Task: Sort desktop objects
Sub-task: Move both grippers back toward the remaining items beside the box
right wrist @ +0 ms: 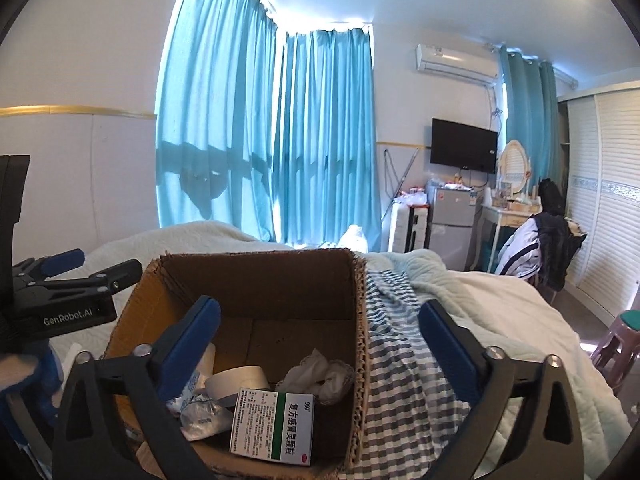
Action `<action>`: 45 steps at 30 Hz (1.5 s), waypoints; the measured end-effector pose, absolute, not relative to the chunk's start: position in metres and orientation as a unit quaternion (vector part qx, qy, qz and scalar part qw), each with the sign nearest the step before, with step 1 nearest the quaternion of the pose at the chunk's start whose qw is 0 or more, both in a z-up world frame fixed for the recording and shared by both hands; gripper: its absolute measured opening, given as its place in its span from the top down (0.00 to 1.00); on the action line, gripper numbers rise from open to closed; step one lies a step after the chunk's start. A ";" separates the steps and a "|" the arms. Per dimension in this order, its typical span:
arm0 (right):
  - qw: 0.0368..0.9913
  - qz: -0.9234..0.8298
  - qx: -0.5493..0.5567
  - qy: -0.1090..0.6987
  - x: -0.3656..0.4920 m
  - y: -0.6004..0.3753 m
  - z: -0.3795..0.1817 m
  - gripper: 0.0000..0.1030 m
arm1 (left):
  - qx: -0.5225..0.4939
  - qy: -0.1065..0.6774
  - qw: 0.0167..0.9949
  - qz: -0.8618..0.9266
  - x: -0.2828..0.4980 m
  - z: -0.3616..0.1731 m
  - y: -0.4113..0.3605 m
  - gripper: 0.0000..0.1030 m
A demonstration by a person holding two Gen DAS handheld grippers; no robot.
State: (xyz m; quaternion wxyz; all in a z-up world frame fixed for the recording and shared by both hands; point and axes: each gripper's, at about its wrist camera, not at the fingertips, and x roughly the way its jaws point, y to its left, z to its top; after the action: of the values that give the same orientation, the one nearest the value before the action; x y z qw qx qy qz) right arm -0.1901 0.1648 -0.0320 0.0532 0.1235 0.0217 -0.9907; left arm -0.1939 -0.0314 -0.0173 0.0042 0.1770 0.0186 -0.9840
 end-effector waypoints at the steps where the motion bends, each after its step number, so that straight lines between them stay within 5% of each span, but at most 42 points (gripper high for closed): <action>1: 0.054 -0.991 0.124 0.020 -0.186 0.165 -0.030 0.00 | 0.174 0.017 0.006 -0.985 -0.190 -0.015 -0.031 0.00; 23: 0.045 -0.992 0.116 0.002 -0.104 0.179 -0.018 0.00 | 0.164 0.017 0.055 -0.985 -0.111 -0.005 -0.051 0.00; 45: 0.052 -0.984 0.172 0.016 -0.069 0.171 -0.054 0.00 | 0.227 -0.017 0.067 -0.971 -0.085 -0.057 -0.047 0.00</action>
State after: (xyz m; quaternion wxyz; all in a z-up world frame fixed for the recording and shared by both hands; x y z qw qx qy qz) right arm -0.0686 0.1706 -0.0537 0.0521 0.1716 0.0159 -0.9837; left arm -0.0855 -0.0466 -0.0571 0.0672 0.2272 -0.0165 -0.9714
